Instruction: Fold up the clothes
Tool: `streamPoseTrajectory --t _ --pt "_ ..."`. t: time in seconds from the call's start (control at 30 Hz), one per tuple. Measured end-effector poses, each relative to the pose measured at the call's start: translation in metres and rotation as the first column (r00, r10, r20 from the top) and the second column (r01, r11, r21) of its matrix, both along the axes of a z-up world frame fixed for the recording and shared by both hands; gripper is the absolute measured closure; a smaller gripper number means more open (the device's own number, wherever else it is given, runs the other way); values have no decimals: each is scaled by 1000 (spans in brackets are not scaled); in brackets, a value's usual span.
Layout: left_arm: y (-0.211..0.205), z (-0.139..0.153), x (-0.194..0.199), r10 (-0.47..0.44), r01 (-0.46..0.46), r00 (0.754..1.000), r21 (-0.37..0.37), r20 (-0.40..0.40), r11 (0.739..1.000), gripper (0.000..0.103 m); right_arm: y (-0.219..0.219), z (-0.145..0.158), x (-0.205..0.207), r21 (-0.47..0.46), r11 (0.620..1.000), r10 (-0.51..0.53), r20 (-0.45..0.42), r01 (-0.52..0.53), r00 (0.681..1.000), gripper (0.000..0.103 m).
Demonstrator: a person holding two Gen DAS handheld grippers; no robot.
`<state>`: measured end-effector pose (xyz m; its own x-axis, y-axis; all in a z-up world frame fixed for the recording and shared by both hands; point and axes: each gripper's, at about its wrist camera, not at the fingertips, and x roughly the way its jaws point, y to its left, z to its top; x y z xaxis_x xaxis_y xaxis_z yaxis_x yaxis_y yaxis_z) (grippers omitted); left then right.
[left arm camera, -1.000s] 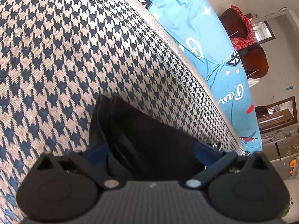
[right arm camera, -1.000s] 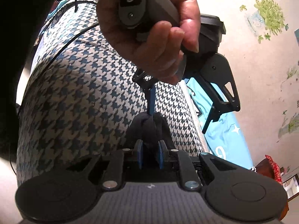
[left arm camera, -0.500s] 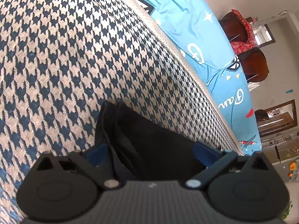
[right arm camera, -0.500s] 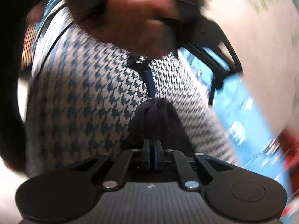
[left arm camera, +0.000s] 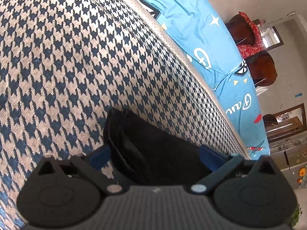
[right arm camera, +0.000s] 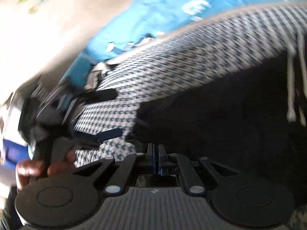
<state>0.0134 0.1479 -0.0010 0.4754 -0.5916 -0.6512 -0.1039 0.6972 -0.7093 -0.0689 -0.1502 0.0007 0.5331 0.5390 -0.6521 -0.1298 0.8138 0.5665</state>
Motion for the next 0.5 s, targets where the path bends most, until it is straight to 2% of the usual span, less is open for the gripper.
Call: streamPoseTrajectory --t 0.07,0.17,0.23,0.37,0.5 --pt "-2 0 0 -3 3 1000 0 2 1000 0 -11 -5 4 26 998 -60 -61 61 996 95" --pt "-6 -1 1 -9 9 1000 2 -1 1000 0 -21 -2 1 -5 991 -130 -62 130 990 94" --pt "-9 -1 1 -17 17 1000 3 -3 1000 0 -28 1 -2 -20 985 -175 -58 174 983 89" --pt "-18 -5 3 -46 46 999 -1 -15 999 0 -40 3 -7 -11 983 -186 -66 186 980 86" --pt "-27 -7 5 -58 58 998 11 -21 998 0 -34 2 -14 7 995 -101 -90 102 991 86"
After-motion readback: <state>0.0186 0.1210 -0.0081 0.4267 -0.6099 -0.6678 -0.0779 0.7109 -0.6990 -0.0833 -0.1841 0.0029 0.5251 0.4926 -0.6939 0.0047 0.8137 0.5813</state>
